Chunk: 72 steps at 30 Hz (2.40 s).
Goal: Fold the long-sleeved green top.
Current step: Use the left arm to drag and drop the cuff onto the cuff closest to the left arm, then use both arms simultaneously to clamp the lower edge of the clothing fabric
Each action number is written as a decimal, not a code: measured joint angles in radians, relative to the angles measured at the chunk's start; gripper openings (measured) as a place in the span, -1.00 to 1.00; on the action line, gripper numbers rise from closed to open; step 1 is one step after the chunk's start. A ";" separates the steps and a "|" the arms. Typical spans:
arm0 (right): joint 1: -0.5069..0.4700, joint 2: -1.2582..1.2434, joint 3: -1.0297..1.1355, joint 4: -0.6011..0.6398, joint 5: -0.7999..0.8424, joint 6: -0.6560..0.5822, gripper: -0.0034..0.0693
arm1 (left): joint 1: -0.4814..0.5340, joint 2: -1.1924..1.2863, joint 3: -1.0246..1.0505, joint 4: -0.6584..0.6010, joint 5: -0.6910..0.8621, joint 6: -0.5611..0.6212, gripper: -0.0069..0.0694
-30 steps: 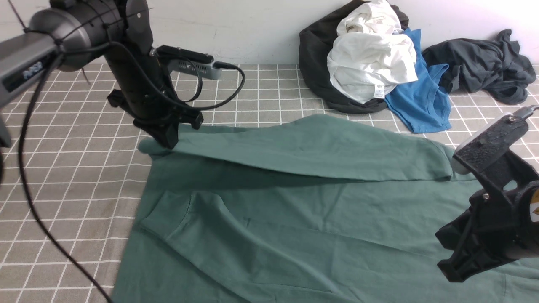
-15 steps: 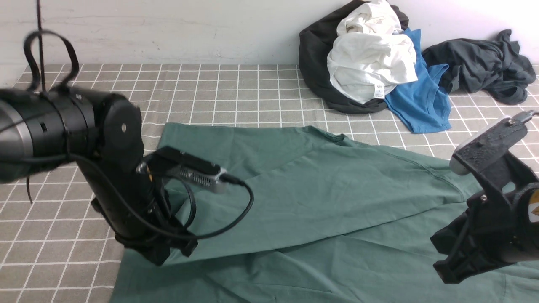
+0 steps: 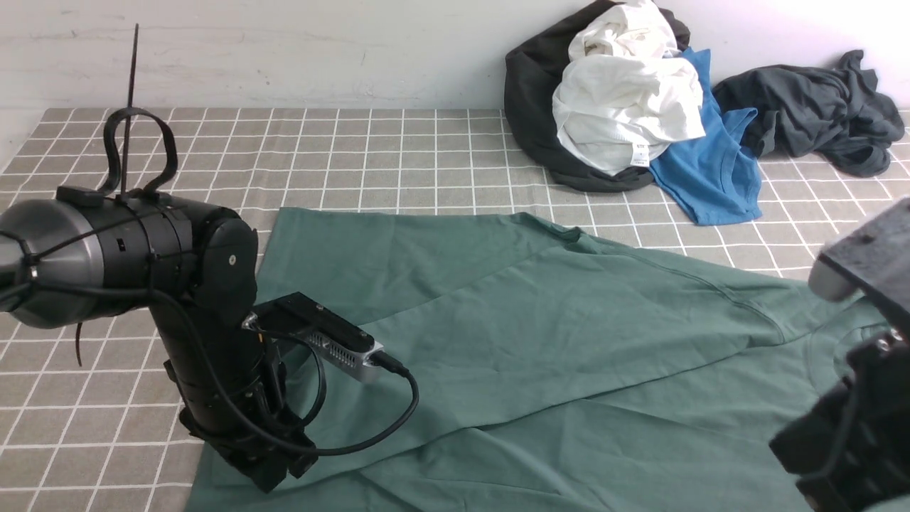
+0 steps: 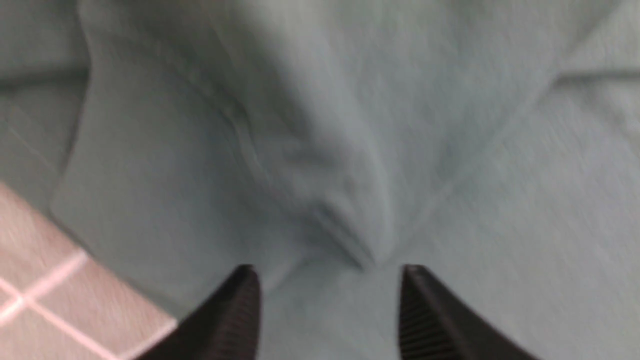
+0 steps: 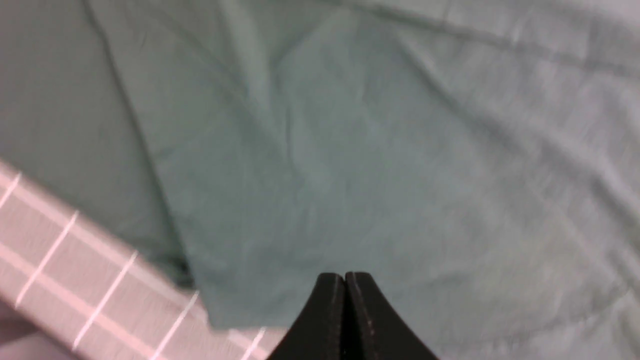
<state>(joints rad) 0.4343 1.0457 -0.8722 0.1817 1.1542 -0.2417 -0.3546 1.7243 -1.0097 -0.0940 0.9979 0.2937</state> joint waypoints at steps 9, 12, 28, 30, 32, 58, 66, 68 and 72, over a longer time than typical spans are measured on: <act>0.000 -0.120 0.000 0.071 0.089 -0.017 -0.94 | -0.142 -0.116 0.045 -0.050 0.162 0.039 0.37; 0.000 -0.151 0.000 0.080 0.094 -0.022 -0.94 | -0.262 -0.156 0.139 -0.050 0.166 0.125 0.36; 0.055 -0.178 0.044 0.083 0.089 -0.049 -0.94 | -0.408 -0.175 0.385 0.111 -0.140 0.298 0.34; 0.064 -0.178 0.045 0.081 0.087 -0.059 -0.94 | -0.408 -0.179 0.395 0.129 -0.157 0.282 0.34; 0.071 -0.178 0.046 0.081 0.087 -0.063 -0.94 | -0.409 -0.182 0.401 0.150 -0.167 0.258 0.32; 0.071 -0.178 0.057 0.031 0.092 -0.203 -0.49 | -0.409 -0.199 0.347 0.212 -0.051 -0.004 -0.81; 0.071 -0.129 0.223 0.021 -0.035 -0.376 0.47 | -0.362 -0.302 0.346 0.160 -0.004 -0.029 -0.81; 0.071 -0.109 0.260 0.005 -0.093 -0.409 0.58 | -0.348 -0.307 0.346 0.156 0.001 -0.027 -0.81; 0.071 -0.059 0.308 -0.029 -0.213 -0.451 0.64 | -0.344 -0.307 0.346 0.156 0.002 -0.025 -0.81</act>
<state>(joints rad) 0.5051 0.9863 -0.5644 0.1522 0.9413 -0.6930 -0.6985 1.4176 -0.6641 0.0623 1.0000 0.2690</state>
